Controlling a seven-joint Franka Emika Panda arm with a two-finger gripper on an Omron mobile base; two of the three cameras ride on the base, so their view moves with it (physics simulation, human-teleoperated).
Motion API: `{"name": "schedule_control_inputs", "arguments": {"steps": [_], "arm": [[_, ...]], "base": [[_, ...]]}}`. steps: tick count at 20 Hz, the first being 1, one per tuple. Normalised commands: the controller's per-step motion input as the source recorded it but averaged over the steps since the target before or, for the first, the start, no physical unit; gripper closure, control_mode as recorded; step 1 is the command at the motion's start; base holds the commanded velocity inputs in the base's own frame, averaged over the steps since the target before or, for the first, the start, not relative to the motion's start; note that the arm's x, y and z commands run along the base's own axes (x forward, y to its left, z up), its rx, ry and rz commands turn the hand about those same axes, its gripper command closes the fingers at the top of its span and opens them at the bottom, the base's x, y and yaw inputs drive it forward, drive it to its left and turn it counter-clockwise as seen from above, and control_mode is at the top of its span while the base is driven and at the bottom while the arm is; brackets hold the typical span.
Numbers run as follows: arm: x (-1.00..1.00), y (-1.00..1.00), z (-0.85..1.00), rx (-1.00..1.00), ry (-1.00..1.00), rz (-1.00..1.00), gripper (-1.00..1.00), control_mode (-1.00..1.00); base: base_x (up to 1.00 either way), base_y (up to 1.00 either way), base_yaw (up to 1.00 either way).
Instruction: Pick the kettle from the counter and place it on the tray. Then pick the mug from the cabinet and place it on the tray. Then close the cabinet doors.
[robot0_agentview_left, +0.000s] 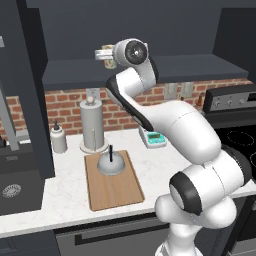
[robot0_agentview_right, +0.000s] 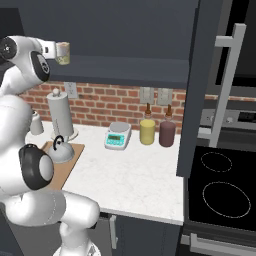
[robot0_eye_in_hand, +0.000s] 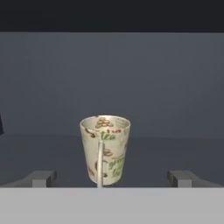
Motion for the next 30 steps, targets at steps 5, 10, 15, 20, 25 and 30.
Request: {"name": "schedule_control_inputs", "arguments": {"steps": [5, 10, 15, 20, 25, 30], "arm": [[0.19, 0.0, -0.02, 0.0, -0.01, 0.0, -1.0, -1.0], [0.19, 0.0, -0.03, 0.0, 0.0, 0.0, -1.0, -1.0], [0.22, 0.01, -0.14, 0.0, 0.0, 0.0, -1.0, -1.0], [0.2, 0.06, -0.16, 0.0, 0.0, 0.0, -1.0, -1.0], [0.16, 0.07, -0.11, 0.0, 0.0, 0.0, -1.0, -1.0], [0.14, 0.02, -0.06, 0.0, 0.0, 0.0, -1.0, -1.0]], "base": [[0.0, 0.0, 0.0], [0.0, 0.0, 0.0], [0.0, 0.0, 0.0], [0.0, 0.0, 0.0], [0.0, 0.0, 0.0], [0.0, 0.0, 0.0]]}}
